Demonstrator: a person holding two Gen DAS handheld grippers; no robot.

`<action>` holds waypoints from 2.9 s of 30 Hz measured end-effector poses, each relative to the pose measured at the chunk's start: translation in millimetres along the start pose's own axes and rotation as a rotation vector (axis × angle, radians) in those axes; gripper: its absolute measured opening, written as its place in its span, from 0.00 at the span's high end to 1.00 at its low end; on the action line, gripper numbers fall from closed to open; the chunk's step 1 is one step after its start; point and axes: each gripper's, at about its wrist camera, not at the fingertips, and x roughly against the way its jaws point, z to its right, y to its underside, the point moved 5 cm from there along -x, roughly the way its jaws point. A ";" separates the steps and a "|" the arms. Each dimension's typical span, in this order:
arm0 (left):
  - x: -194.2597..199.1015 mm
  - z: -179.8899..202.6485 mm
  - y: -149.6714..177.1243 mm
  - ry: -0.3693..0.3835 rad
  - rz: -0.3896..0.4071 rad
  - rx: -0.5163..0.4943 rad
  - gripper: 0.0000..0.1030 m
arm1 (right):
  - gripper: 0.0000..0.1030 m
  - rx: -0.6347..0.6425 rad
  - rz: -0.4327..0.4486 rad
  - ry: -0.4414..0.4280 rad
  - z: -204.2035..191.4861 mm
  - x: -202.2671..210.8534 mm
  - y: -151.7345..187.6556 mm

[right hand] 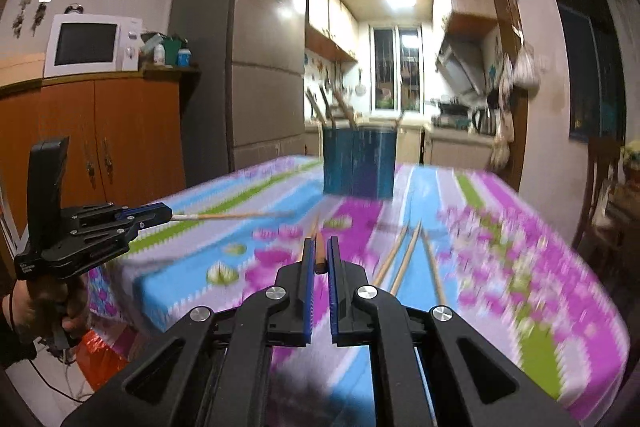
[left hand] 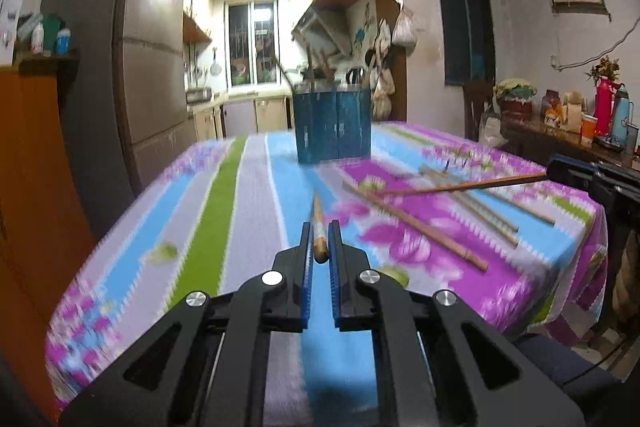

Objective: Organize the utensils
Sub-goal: 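Carry both chopsticks over the blue holder and lower them inside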

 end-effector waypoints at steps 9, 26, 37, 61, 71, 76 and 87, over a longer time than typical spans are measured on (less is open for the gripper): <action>2.9 -1.8 -76.1 0.024 0.137 -0.047 0.95 | 0.93 0.085 0.087 -0.043 12.6 -8.2 -77.8; -53.0 -8.5 -173.3 0.079 0.120 -0.031 0.95 | 0.93 0.092 0.027 -0.104 31.2 -81.0 -152.1; -64.3 -14.7 -194.2 0.093 0.114 -0.032 0.95 | 0.93 0.072 0.023 -0.118 48.1 -86.4 -192.9; -105.3 -10.1 -294.3 0.066 0.168 -0.113 0.95 | 0.93 0.048 0.021 -0.126 94.3 -135.8 -301.4; -122.4 -16.1 -375.3 0.030 0.275 -0.103 0.95 | 0.93 0.016 0.036 -0.096 130.0 -177.8 -356.6; -149.2 -31.5 -392.3 0.029 0.289 -0.041 0.95 | 0.93 0.026 0.025 -0.084 137.1 -204.4 -365.7; -224.2 -41.7 -380.4 0.035 0.220 0.023 0.95 | 0.93 0.010 -0.028 -0.096 150.2 -256.6 -348.6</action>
